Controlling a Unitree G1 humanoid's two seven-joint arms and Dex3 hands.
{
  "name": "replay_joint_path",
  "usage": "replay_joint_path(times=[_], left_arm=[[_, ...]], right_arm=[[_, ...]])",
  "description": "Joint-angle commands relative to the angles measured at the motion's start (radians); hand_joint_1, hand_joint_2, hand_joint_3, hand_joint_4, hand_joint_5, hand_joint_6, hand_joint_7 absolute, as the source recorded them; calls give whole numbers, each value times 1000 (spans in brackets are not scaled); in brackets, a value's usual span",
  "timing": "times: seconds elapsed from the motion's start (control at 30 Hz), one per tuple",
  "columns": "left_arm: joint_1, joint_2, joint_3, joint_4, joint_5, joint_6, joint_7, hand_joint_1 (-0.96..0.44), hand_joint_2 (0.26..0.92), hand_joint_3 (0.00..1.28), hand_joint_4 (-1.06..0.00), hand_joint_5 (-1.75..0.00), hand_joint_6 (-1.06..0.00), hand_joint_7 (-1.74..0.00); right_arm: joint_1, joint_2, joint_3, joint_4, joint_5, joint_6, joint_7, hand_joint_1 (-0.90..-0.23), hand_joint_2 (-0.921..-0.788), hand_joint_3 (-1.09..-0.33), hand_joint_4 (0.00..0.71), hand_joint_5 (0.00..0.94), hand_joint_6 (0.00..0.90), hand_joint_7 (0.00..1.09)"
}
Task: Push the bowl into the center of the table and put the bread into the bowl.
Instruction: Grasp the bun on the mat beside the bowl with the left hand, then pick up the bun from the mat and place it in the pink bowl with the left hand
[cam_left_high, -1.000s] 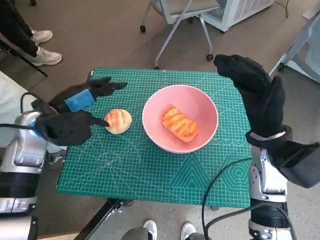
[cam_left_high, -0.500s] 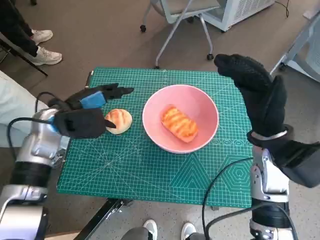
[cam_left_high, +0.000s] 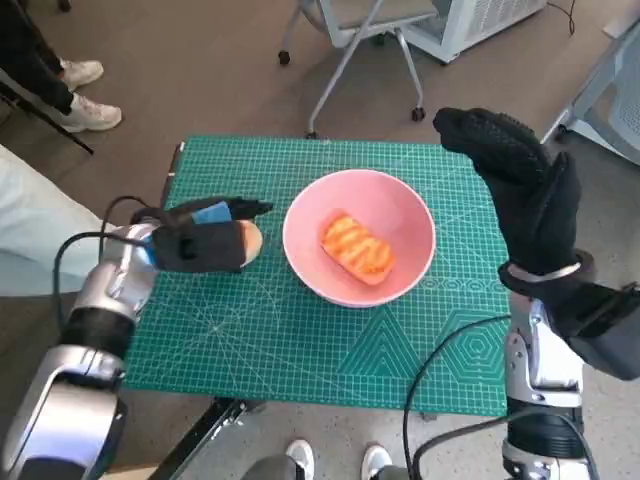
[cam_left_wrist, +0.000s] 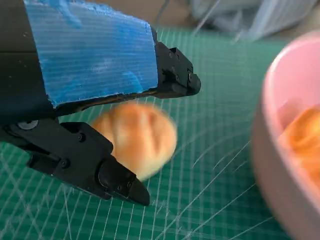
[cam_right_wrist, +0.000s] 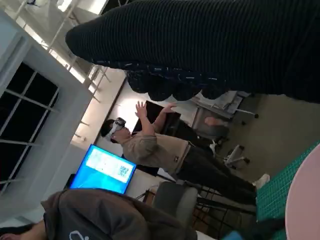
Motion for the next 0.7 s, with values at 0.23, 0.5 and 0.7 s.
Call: replay_joint_path(times=[0.23, 0.5, 0.7], left_arm=[[-53, -35, -92, 113, 92, 29, 48, 104, 875, 74, -475, -569, -525, -55], [-66, -1, -139, 112, 141, -2, 63, 76, 918, 151, -622, -1213, -529, -973], [-40, 61, -83, -23, 96, -49, 95, 10, 920, 99, -659, -1278, -602, -1079]], right_arm=[[25, -5, -1, -1, -3, 14, 3, -687, -921, -732, 198, 1, 4, 654], [32, -3, -1, -12, 5, 18, 5, -687, -921, -731, 198, 1, 5, 653], [39, -4, -1, -21, 6, 18, 6, -687, -921, -730, 197, 0, 6, 652]])
